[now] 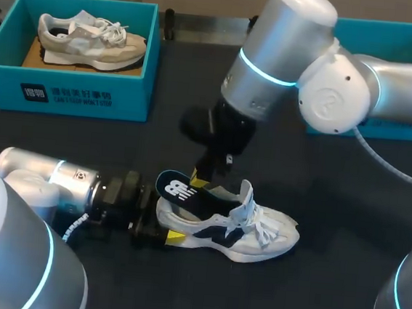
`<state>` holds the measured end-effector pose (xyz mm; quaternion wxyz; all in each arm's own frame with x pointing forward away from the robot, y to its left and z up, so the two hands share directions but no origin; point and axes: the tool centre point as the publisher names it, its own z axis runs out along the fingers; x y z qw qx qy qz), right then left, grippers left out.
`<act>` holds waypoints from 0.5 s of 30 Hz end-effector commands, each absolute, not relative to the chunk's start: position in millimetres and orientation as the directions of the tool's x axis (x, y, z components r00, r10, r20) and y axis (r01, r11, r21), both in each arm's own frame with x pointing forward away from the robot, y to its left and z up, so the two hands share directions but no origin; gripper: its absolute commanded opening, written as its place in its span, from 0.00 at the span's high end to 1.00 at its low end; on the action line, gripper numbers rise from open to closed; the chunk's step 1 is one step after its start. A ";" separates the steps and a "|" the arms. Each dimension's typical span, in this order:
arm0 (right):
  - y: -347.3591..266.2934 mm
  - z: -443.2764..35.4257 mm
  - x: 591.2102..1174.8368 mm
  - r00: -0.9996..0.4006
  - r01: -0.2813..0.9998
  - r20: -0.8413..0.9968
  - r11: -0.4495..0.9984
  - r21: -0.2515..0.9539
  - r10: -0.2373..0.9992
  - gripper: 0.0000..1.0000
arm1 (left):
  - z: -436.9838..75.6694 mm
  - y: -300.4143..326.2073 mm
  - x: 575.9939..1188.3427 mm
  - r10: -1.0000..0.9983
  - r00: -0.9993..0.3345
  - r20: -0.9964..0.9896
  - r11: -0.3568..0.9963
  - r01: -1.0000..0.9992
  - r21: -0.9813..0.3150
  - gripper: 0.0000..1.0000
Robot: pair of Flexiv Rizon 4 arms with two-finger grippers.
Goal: Take the shoe out of the shoebox, open the shoe tongue, remove and reinsert the insole, then place the shoe into the shoebox
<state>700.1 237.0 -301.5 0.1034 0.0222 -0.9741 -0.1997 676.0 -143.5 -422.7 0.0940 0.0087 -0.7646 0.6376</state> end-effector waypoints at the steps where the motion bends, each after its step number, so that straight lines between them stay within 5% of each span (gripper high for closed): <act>1: 236.4 -293.8 696.0 -0.980 0.004 0.184 0.923 0.384 -0.072 1.00 | -424.7 -144.4 676.6 0.104 -0.982 0.155 0.189 -0.133 -0.973 1.00; 15: 224.2 -271.1 678.0 -0.987 0.106 0.149 0.920 0.378 0.053 1.00 | -424.7 -144.4 676.6 0.104 -0.982 0.155 0.189 -0.133 -0.973 1.00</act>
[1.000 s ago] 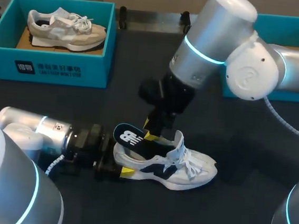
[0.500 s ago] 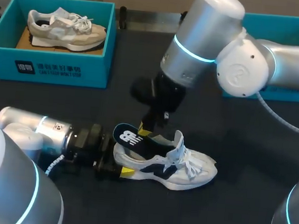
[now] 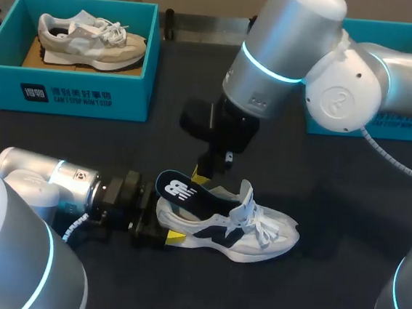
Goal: Take the shoe out of the shoebox, open the shoe tongue, remove and reinsert the insole, then place the shoe into the shoebox
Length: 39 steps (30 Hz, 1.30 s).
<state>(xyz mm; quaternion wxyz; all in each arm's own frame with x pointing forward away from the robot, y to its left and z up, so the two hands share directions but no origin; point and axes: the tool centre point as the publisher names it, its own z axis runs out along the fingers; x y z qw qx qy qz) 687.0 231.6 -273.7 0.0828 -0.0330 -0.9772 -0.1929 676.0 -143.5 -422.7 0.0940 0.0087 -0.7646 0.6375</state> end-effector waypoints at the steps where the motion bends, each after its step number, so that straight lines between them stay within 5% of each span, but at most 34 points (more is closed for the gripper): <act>1: 224.6 -270.5 677.1 -0.987 0.113 0.147 0.919 0.379 0.061 0.93 | -424.7 -144.4 676.6 0.104 -0.982 0.155 0.189 -0.133 -0.973 1.00; 2: 224.6 -270.0 676.3 -0.987 0.118 0.145 0.920 0.374 0.068 0.80 | -424.7 -144.4 676.6 0.104 -0.982 0.155 0.189 -0.133 -0.973 1.00; 4: 225.1 -269.5 674.8 -0.987 0.122 0.143 0.921 0.369 0.074 0.75 | -424.7 -144.4 676.6 0.104 -0.982 0.155 0.189 -0.133 -0.973 1.00; 39: 246.1 -314.1 693.7 -0.985 0.082 0.174 0.911 0.403 0.012 0.79 | -424.7 -144.4 676.6 0.104 -0.982 0.155 0.189 -0.133 -0.973 1.00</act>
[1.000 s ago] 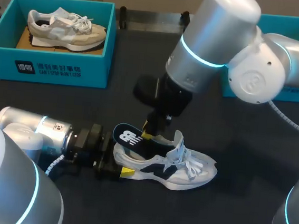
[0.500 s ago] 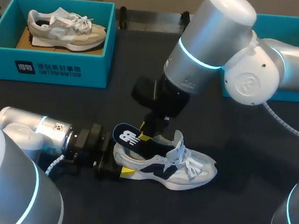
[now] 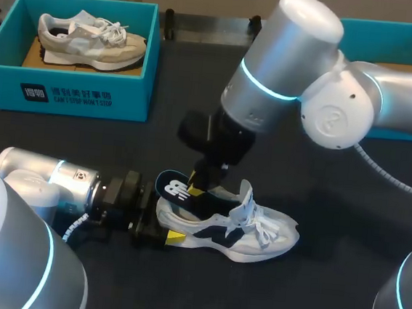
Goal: Take the shoe out of the shoebox, open the shoe tongue, remove and reinsert the insole, then place the shoe into the shoebox
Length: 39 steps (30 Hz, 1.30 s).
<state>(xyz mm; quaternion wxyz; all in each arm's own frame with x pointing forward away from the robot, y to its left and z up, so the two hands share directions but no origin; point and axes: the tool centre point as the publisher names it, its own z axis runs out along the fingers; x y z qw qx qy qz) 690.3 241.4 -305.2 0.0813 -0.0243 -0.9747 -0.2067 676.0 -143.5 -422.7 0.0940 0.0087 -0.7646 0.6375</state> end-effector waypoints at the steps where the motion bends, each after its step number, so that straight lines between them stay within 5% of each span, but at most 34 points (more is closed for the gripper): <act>1: 246.1 -315.4 694.6 -0.984 0.085 0.176 0.912 0.402 0.014 0.79 | -424.7 -144.4 676.6 0.104 -0.982 0.155 0.189 -0.133 -0.973 1.00; 11: 249.5 -327.6 697.9 -0.979 0.090 0.203 0.910 0.405 0.006 0.77 | -424.7 -144.4 676.6 0.104 -0.982 0.155 0.189 -0.133 -0.973 1.00; 16: 251.5 -329.4 694.9 -0.975 0.087 0.221 0.911 0.403 -0.004 1.00 | -424.7 -144.4 676.6 0.104 -0.982 0.155 0.189 -0.133 -0.973 1.00; 39: 240.8 -288.2 683.4 -0.957 0.058 0.283 0.919 0.390 -0.060 1.00 | -424.7 -144.4 676.6 0.104 -0.982 0.155 0.189 -0.133 -0.973 1.00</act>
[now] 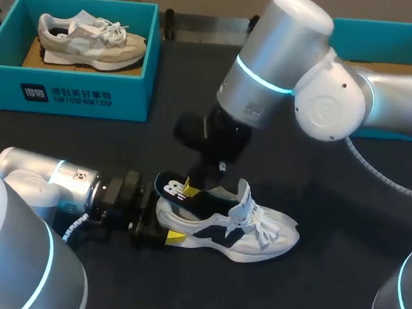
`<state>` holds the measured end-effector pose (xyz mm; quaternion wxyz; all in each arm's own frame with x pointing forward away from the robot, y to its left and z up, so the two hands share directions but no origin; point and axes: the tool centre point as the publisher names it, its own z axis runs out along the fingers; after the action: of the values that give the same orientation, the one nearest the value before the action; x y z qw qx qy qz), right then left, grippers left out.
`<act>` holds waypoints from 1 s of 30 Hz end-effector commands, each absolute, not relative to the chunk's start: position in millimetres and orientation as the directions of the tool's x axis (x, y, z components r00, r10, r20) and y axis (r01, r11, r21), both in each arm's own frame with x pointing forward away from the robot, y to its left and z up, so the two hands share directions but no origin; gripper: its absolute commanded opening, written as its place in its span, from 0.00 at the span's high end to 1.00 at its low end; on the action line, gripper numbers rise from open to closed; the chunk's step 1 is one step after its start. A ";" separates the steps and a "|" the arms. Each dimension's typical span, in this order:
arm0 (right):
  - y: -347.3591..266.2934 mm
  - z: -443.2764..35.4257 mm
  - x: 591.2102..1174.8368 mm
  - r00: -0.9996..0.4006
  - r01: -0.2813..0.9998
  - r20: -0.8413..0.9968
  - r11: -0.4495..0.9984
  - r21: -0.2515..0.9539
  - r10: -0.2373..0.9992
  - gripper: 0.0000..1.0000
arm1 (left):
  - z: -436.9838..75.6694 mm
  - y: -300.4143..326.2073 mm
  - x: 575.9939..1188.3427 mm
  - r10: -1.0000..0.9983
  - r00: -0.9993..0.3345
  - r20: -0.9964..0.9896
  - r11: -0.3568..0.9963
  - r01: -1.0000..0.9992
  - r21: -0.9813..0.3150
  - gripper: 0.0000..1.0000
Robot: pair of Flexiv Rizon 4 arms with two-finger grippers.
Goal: Take the shoe out of the shoebox, open the shoe tongue, remove and reinsert the insole, then place the shoe into the shoebox
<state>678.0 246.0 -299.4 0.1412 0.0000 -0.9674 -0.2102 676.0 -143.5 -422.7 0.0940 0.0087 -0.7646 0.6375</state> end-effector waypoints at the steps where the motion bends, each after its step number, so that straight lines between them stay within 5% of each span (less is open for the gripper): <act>1: 240.0 -286.6 684.8 -0.956 0.057 0.287 0.921 0.384 -0.060 1.00 | -424.7 -144.4 676.6 0.104 -0.982 0.155 0.189 -0.133 -0.973 1.00; 8: 231.5 -276.2 694.7 -0.952 0.063 0.301 0.923 0.380 -0.059 1.00 | -424.7 -144.4 676.6 0.104 -0.982 0.155 0.189 -0.133 -0.973 1.00; 11: 228.5 -273.7 697.7 -0.949 0.066 0.309 0.924 0.377 -0.058 0.71 | -424.7 -144.4 676.6 0.104 -0.982 0.155 0.189 -0.133 -0.973 1.00; 16: 221.9 -271.6 701.4 -0.945 0.081 0.324 0.922 0.379 -0.050 0.53 | -424.7 -144.4 676.6 0.104 -0.982 0.155 0.189 -0.133 -0.973 1.00; 17: 221.4 -271.4 701.9 -0.942 0.083 0.332 0.921 0.380 -0.052 0.40 | -424.7 -144.4 676.6 0.104 -0.982 0.155 0.189 -0.133 -0.973 1.00; 18: 221.0 -271.2 702.7 -0.940 0.084 0.337 0.921 0.382 -0.054 0.09 | -424.7 -144.4 676.6 0.104 -0.982 0.155 0.189 -0.133 -0.973 1.00; 19: 220.8 -271.1 703.4 -0.938 0.080 0.342 0.918 0.388 -0.062 0.00 | -424.7 -144.4 676.6 0.104 -0.982 0.155 0.189 -0.133 -0.973 1.00; 30: 217.0 -269.4 714.4 -0.915 0.075 0.396 0.927 0.368 -0.083 0.00 | -424.7 -144.4 676.6 0.104 -0.982 0.155 0.189 -0.133 -0.973 1.00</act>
<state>712.7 213.4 -268.8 0.2051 0.0009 -0.9592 -0.1949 676.0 -143.5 -422.7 0.0940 0.0087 -0.7646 0.6376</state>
